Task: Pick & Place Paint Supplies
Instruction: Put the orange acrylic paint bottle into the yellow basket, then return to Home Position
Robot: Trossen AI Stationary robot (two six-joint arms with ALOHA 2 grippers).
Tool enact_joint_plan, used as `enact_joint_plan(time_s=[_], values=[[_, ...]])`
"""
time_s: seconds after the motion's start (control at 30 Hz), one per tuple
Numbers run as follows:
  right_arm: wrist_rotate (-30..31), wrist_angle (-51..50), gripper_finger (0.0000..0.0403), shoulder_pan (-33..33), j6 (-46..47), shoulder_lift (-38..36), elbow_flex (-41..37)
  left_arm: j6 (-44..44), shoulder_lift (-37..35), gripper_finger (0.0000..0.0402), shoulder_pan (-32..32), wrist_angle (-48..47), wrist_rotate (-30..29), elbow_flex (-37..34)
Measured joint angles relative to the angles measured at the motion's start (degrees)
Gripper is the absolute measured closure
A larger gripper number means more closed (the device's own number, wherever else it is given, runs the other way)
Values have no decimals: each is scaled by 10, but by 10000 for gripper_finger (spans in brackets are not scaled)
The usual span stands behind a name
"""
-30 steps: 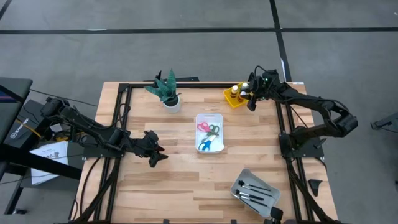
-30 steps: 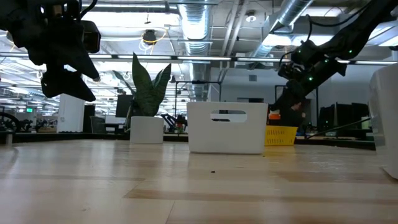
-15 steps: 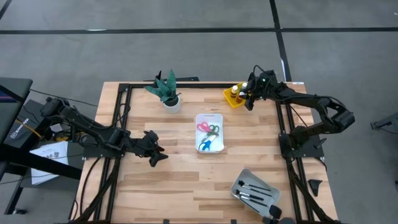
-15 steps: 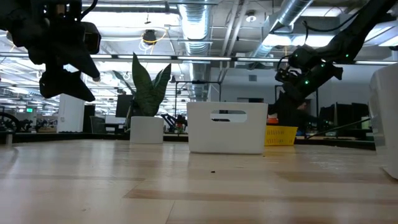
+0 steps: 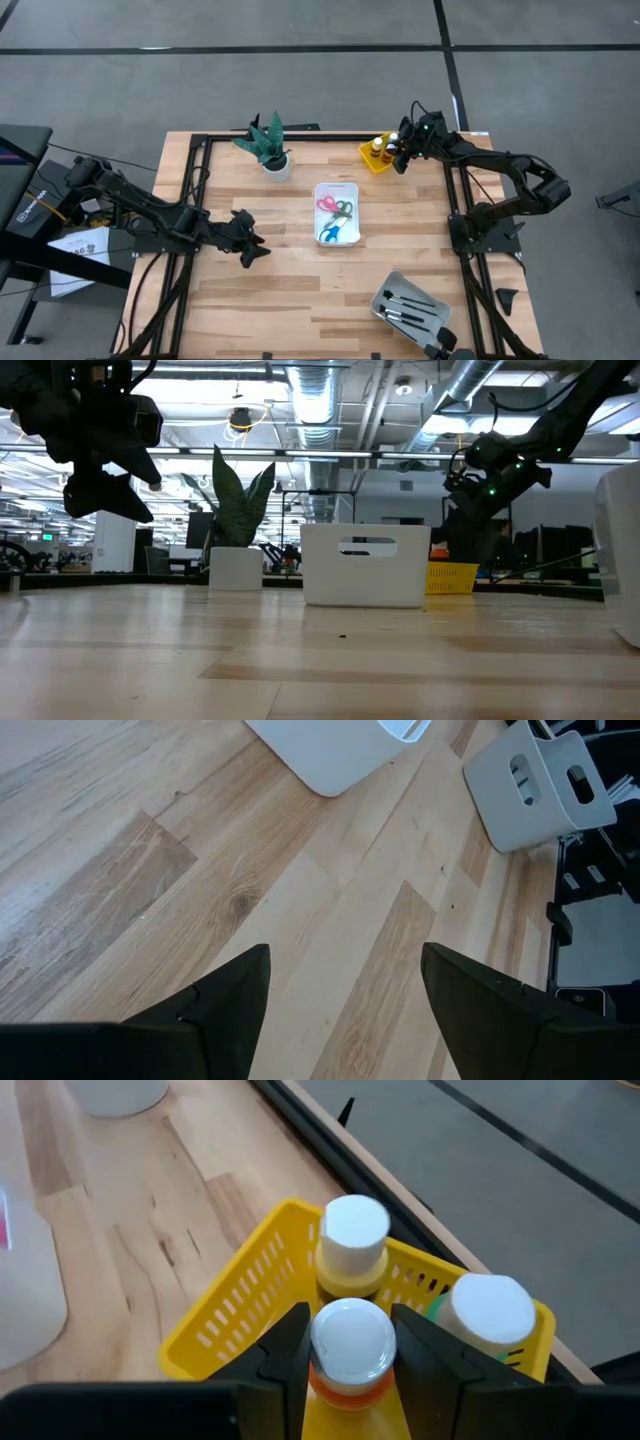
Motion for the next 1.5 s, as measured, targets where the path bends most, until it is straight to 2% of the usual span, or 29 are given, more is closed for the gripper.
enact_joint_plan(time_s=[0.77, 1.13, 1.5], values=[[-6, 16, 294, 2, 55, 28, 2, -10, 0, 147, 0, 0, 0, 0], [-9, 8, 204, 2, 71, 28, -1, -13, 0, 147, 0, 1, 0, 0], [-4, 16, 187, 1, 80, -8, 0, -25, 0, 147, 0, 1, 0, 0]])
